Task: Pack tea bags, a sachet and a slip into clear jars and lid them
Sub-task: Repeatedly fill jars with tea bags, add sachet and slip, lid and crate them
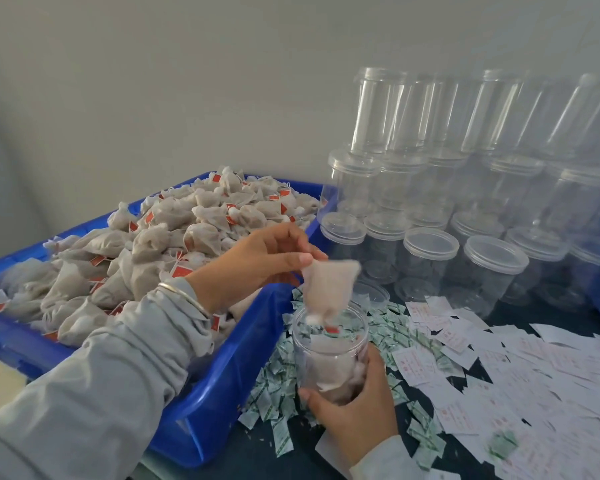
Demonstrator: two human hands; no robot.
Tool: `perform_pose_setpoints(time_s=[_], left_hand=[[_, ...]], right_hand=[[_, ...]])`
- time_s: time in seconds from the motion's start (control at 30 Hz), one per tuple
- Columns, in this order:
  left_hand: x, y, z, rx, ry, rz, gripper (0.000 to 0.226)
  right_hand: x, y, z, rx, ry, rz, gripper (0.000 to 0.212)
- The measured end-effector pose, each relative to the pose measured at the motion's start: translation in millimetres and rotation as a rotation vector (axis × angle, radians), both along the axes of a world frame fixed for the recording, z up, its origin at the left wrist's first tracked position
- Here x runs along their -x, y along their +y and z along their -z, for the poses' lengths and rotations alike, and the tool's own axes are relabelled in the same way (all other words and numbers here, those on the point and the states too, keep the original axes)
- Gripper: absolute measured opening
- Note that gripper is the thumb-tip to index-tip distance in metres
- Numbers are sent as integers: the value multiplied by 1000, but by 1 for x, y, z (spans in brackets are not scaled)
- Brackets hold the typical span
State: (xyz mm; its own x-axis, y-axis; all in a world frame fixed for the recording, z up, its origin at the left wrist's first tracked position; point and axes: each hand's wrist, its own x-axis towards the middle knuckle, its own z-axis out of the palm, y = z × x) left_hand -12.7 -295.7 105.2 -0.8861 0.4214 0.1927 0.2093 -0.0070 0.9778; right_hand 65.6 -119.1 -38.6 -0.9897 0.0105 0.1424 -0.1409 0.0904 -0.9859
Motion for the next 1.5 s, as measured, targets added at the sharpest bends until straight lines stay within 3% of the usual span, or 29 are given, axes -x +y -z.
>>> perform_pose_setpoints(time_s=[0.13,0.3,0.43,0.5,0.63,0.77,0.87,1.0,1.1,1.5], left_hand=[[-1,0,-2,44,19,-57,28],[0,0,-2,110,49,-174,22],[1,5,4,286,87,-213,16],[2,10,9,391,130,-223,14],[12,27,10,777,279,-208,11],[27,58,14,1241,335,39,29],[36,82,30,1444,348,102,37],[45,94,52,1532,330,79,42],[51,95,60,1582,309,76,33],[46,112,66,1676,435,-65,26]], right_hand=[[1,-1,1,-9,29,-3,88],[-1,-2,0,23,73,16,83],[-3,1,-7,-19,275,206,89],[-2,6,-7,7,233,313,93],[4,21,-6,9,146,483,107],[5,31,-9,43,207,540,95],[6,34,-9,64,211,511,93],[7,38,-6,47,247,542,98],[12,40,-2,75,216,495,98],[18,40,-4,75,148,487,103]])
